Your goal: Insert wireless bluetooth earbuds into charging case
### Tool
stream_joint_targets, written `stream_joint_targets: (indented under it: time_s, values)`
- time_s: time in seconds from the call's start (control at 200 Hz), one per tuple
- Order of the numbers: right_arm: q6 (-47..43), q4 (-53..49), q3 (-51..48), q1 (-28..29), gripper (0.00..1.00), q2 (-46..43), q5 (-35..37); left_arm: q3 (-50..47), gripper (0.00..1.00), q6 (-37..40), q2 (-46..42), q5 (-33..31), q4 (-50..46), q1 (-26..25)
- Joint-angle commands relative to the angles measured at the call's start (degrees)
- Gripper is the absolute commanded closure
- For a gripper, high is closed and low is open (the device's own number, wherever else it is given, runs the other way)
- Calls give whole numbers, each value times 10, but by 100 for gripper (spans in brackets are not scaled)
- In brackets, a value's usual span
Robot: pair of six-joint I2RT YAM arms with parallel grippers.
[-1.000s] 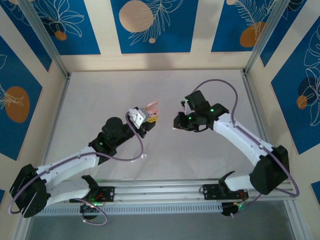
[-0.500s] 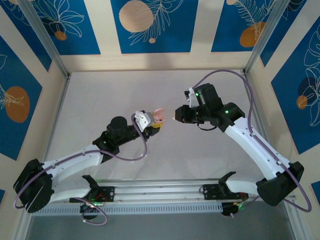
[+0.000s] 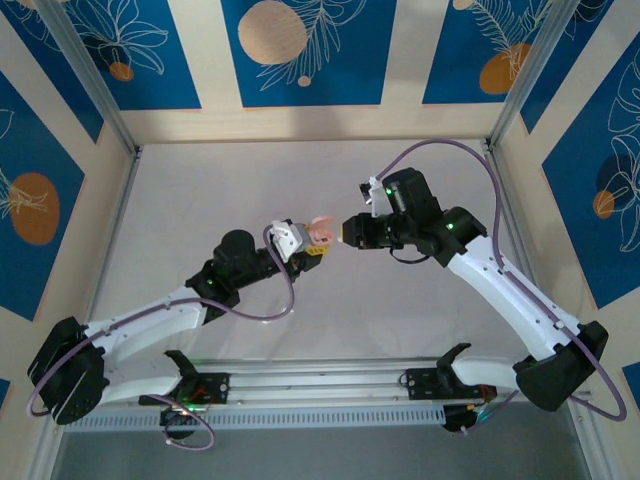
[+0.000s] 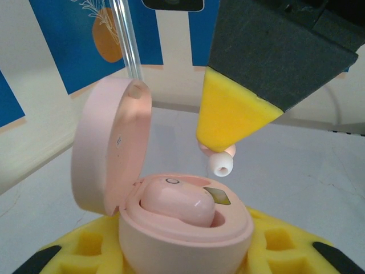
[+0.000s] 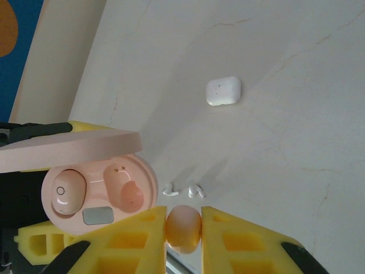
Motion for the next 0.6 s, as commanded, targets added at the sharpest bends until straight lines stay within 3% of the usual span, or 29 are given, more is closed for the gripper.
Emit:
stream_joint_targets:
  time_s: [0.0,0.595]
  values:
    - [-9,11,27,6,79,-2,-13,17,75,2,-3,16,0,-6]
    - [-9,16,32,15,79,22,-6,21,75,-2,-3,24,-1,-8]
